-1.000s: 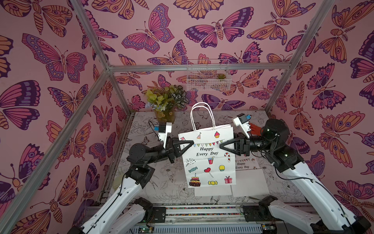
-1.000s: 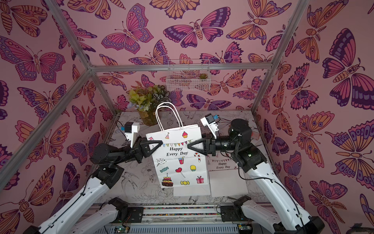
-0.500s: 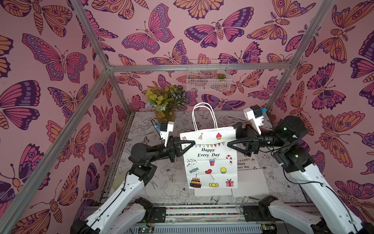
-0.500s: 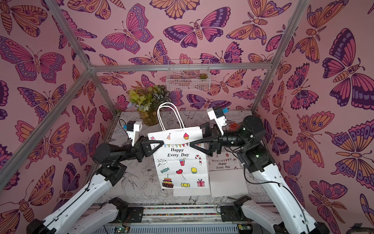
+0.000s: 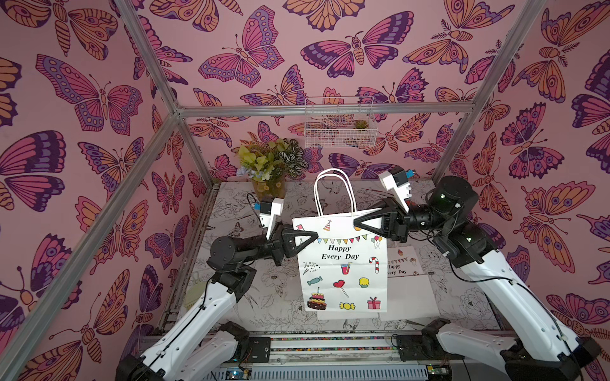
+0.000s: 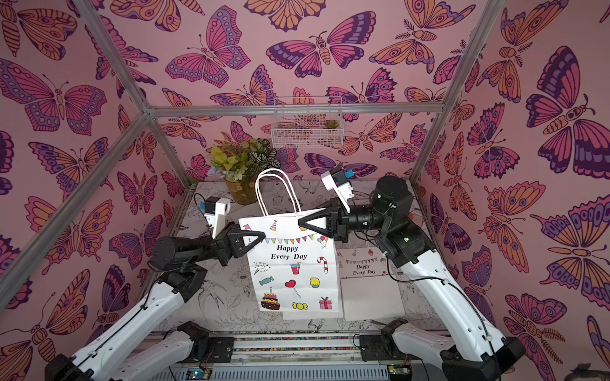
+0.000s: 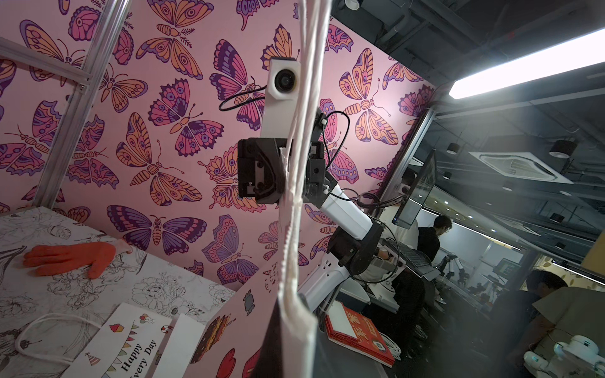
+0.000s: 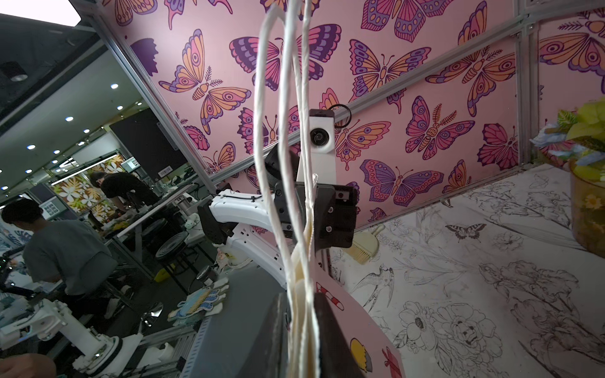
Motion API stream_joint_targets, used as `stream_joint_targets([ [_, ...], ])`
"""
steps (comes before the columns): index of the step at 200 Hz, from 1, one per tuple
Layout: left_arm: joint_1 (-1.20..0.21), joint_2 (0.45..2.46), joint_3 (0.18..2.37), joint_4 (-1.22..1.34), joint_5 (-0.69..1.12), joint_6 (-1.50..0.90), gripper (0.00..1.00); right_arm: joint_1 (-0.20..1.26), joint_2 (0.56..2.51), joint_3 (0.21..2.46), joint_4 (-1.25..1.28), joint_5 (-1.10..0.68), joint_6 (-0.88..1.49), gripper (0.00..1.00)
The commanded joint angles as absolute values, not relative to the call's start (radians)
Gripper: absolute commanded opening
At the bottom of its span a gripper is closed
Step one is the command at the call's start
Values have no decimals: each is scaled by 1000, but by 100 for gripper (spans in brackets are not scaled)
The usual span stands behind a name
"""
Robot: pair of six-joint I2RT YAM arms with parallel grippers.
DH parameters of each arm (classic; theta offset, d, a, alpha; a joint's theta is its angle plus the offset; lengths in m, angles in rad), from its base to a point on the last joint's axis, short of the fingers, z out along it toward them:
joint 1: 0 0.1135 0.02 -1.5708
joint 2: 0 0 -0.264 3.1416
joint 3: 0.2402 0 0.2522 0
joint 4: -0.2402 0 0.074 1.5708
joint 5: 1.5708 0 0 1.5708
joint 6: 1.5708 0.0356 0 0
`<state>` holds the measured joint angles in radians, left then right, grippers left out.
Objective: Put away the paper bag
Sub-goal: Press the paper bag.
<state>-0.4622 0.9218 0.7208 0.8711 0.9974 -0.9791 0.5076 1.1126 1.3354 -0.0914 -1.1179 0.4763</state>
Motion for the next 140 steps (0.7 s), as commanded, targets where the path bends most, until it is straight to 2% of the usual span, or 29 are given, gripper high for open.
stream_joint_targets([
  [1,-460,906,709,940,1006,-1000,0,518,1082,1327,-91,-1103,458,11],
  [24,-460,910,710,944,1006,-1006,0,518,1069,1319,-76,-1099,470,0],
  [49,-460,913,712,949,1013,-1017,0,518,1060,1313,-70,-1080,472,0],
  [73,-460,905,705,968,1011,-1015,34,518,1066,1313,-100,-1068,459,0],
  [85,-460,894,704,964,1001,-1008,44,518,1072,1307,-131,-1057,447,0],
  [100,-460,881,709,949,991,-994,47,518,1074,1284,-131,-1041,459,0],
  [140,-460,874,716,902,1010,-969,48,518,1065,1243,-88,-995,509,0],
])
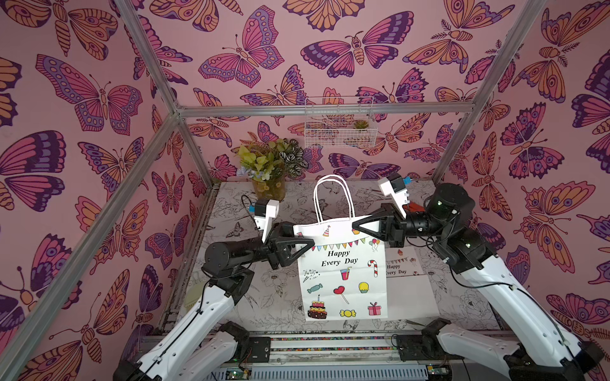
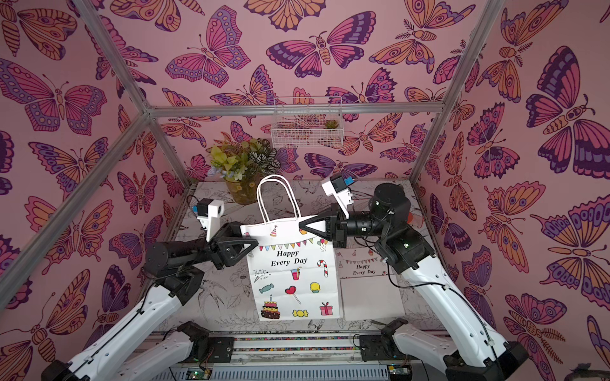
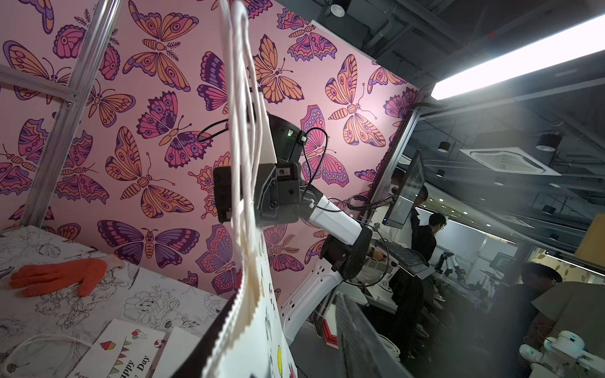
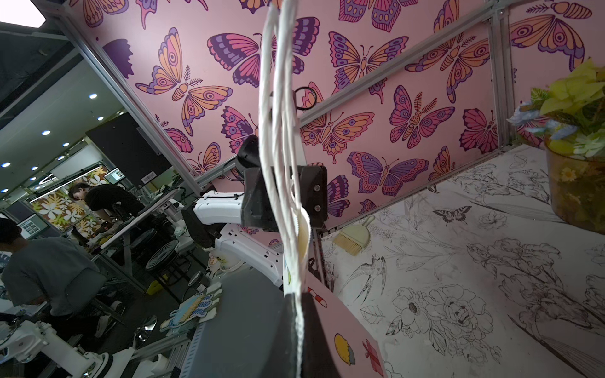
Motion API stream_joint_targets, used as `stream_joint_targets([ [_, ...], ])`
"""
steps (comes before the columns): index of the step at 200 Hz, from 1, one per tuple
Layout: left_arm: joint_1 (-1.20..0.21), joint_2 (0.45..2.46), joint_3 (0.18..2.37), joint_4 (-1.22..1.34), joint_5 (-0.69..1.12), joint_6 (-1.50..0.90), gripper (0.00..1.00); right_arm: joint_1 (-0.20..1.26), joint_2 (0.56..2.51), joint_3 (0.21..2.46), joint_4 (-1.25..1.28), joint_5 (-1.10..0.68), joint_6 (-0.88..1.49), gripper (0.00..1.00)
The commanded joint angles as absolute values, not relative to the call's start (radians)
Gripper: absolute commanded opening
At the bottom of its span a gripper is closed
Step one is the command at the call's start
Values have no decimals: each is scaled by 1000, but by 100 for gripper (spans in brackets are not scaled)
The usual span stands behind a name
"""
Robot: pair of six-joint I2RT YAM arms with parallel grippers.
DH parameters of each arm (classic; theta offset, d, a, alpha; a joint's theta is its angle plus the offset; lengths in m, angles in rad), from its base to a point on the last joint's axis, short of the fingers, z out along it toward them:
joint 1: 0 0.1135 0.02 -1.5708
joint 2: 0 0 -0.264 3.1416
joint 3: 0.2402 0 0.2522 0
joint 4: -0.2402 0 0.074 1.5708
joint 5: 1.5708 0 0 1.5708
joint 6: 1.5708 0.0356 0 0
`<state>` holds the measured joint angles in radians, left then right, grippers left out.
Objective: Put away the paper bag
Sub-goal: Press the paper bag.
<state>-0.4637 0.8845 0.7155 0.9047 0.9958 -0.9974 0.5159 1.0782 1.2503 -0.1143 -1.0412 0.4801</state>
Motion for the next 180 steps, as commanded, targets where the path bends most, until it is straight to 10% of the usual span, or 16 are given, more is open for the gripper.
stream_joint_targets([
  [1,-460,875,715,900,1011,-969,48,518,1065,1243,-88,-994,510,0],
  [150,-463,903,695,731,1187,-847,37,506,1068,1273,80,-948,655,0],
  [180,-463,868,699,637,1173,-783,4,507,1064,1245,102,-949,672,0],
])
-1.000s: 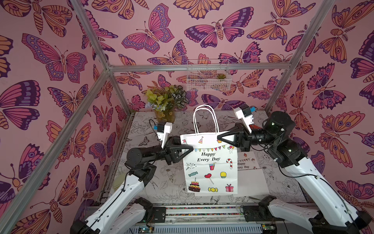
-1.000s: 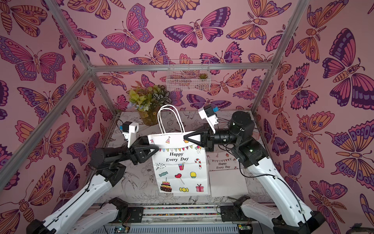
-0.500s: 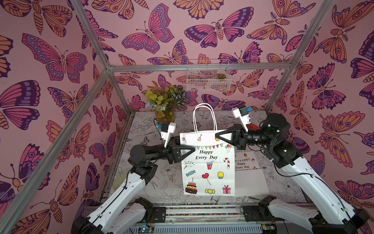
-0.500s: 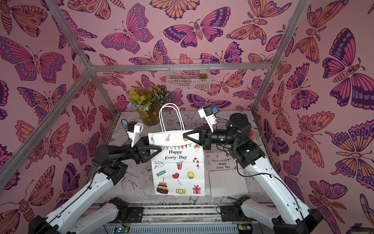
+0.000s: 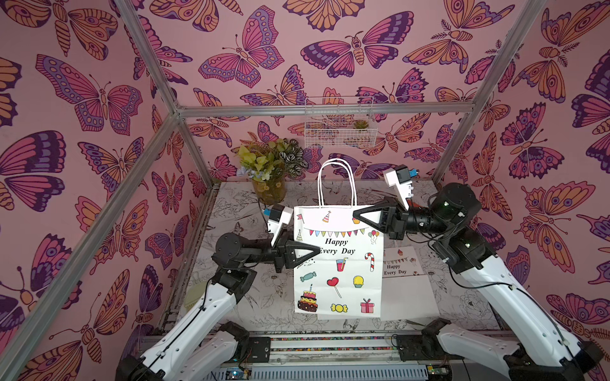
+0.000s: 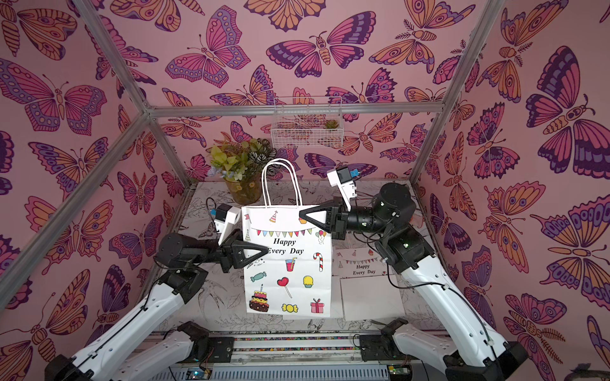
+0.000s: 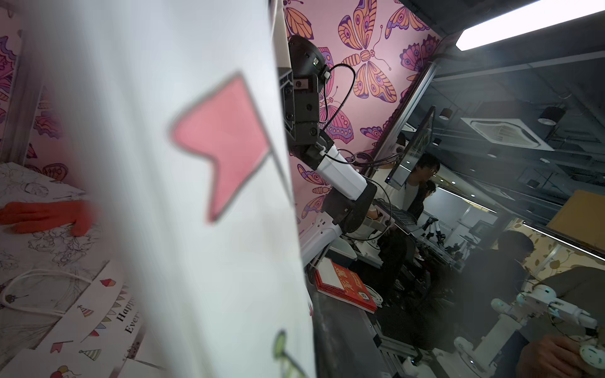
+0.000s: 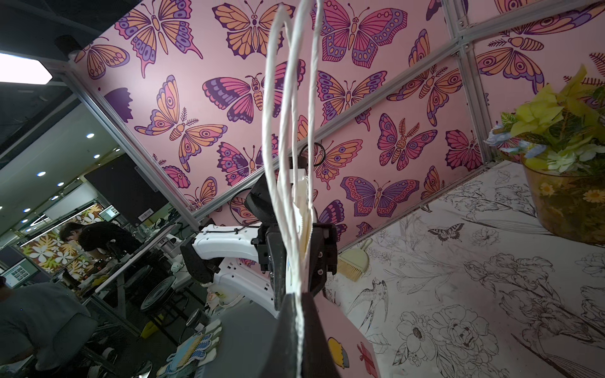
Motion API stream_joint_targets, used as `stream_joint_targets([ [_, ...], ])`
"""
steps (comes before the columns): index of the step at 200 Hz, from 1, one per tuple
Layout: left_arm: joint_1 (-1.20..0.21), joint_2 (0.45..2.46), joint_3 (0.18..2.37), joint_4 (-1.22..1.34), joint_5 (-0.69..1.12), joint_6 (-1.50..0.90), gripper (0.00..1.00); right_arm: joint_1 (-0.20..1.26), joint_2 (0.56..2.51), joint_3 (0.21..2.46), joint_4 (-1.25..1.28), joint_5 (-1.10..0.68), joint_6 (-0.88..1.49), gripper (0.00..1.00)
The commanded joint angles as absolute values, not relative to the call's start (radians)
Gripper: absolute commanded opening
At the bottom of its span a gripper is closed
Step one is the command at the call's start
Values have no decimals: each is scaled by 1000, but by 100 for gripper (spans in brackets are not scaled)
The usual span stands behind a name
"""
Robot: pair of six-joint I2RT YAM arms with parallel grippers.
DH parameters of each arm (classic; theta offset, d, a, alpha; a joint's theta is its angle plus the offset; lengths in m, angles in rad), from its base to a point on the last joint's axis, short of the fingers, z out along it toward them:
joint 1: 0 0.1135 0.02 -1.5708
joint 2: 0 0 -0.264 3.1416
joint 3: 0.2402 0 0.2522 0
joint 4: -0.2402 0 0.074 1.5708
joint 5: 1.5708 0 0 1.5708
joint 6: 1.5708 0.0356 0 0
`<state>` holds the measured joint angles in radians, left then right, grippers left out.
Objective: Put away the paper bag
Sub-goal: Press the paper bag.
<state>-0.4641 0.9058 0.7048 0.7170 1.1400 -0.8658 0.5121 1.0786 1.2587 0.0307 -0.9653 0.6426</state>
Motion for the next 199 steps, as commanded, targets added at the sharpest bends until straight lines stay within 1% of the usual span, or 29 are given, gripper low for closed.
stream_joint_targets([
  [1,-463,868,698,635,1171,-780,3,507,1064,1245,102,-949,672,0],
  [4,-463,864,698,631,1166,-775,0,507,1063,1242,100,-950,673,0],
  [17,-463,851,698,622,1136,-761,0,507,1057,1224,100,-955,678,8],
  [41,-462,846,709,625,1090,-772,0,508,1028,1165,135,-982,706,41],
  [55,-460,841,706,645,1067,-787,0,508,1005,1135,153,-998,719,56],
  [66,-456,835,704,663,1052,-805,0,509,990,1118,158,-1008,724,62],
  [83,-453,831,704,694,1040,-834,0,513,969,1101,162,-1026,729,65],
  [91,-451,828,703,704,1030,-847,0,518,961,1096,163,-1028,727,65],
  [95,-451,826,704,704,1026,-852,0,521,958,1095,162,-1029,726,63],
  [103,-449,826,706,707,1020,-858,0,527,954,1094,161,-1031,725,55],
  [115,-449,828,709,709,1010,-866,0,536,957,1095,151,-1031,721,40],
  [128,-449,832,709,712,1014,-879,0,544,964,1095,146,-1031,717,28],
  [160,-447,836,713,725,1023,-895,0,555,977,1108,112,-1021,687,7],
  [172,-442,829,715,693,1026,-885,0,555,972,1112,97,-1006,670,0],
  [192,-436,817,716,669,1067,-875,0,554,963,1126,62,-976,642,0],
  [199,-436,814,714,672,1100,-873,7,555,963,1136,47,-973,634,0],
])
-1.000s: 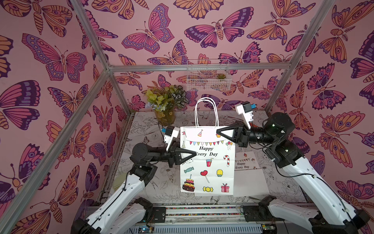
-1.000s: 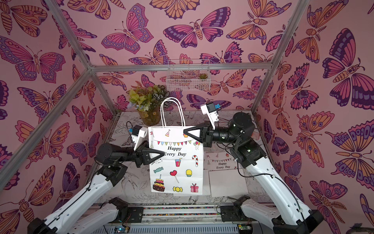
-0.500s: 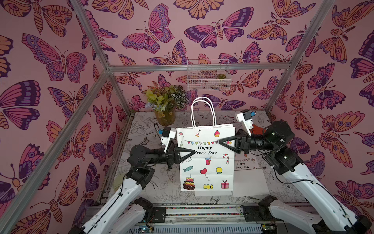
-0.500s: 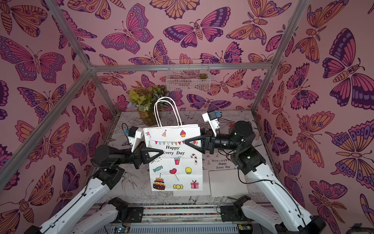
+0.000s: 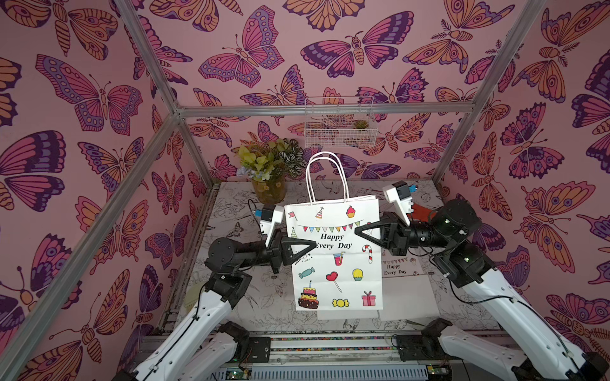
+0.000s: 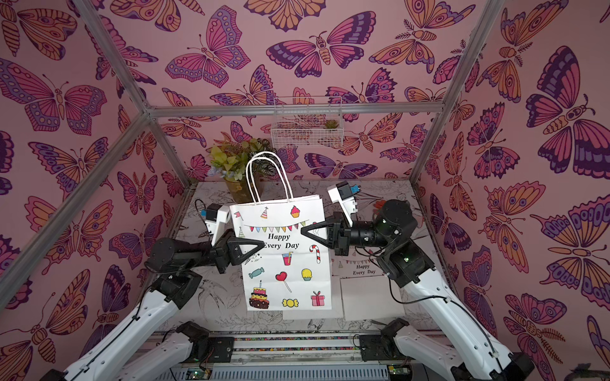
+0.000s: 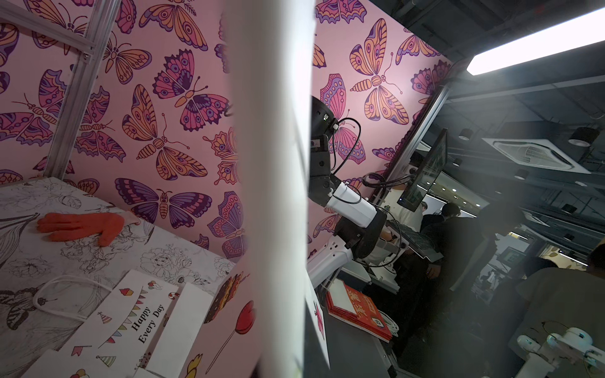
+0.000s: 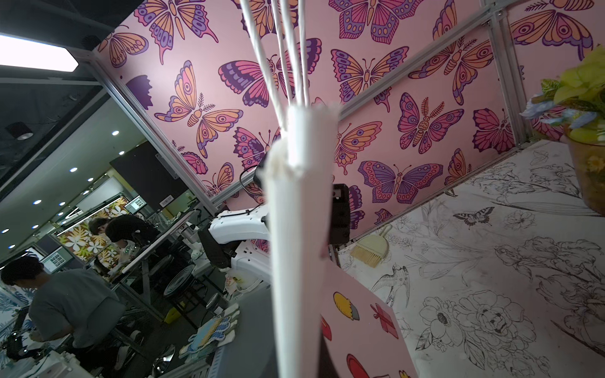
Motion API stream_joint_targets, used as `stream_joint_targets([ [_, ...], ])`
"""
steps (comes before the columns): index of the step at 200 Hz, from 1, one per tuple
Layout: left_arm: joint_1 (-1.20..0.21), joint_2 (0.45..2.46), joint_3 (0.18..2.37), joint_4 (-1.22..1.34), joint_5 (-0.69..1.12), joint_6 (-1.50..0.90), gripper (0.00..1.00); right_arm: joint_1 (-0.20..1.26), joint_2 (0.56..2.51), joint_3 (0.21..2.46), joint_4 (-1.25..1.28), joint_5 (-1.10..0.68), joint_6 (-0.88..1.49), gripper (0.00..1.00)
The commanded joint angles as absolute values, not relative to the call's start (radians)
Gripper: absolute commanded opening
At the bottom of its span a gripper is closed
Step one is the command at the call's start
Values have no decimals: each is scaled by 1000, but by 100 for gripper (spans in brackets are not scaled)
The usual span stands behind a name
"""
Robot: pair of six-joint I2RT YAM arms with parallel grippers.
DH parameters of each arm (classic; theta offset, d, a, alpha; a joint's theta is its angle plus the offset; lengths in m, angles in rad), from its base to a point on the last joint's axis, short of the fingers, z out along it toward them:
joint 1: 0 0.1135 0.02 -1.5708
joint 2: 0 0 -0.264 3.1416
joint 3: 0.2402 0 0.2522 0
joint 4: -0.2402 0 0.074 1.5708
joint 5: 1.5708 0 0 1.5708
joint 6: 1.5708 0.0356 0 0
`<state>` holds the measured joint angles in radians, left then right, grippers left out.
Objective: Put away the paper bag
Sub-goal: Press the paper bag.
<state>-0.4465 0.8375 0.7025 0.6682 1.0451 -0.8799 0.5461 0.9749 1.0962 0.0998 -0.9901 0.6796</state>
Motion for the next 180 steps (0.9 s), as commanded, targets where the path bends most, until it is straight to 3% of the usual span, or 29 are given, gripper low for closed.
stream_joint_targets([
  [1,-436,814,714,672,1102,-873,9,554,963,1138,44,-973,631,0],
  [28,-436,777,701,644,1157,-842,46,546,982,1163,17,-993,622,0],
  [48,-436,769,698,638,1178,-838,54,534,996,1165,49,-1007,642,0],
  [136,-434,790,698,532,1198,-758,43,462,1003,1151,169,-1003,721,0],
  [180,-431,768,725,395,1093,-669,20,457,1002,1151,92,-1010,679,0],
])
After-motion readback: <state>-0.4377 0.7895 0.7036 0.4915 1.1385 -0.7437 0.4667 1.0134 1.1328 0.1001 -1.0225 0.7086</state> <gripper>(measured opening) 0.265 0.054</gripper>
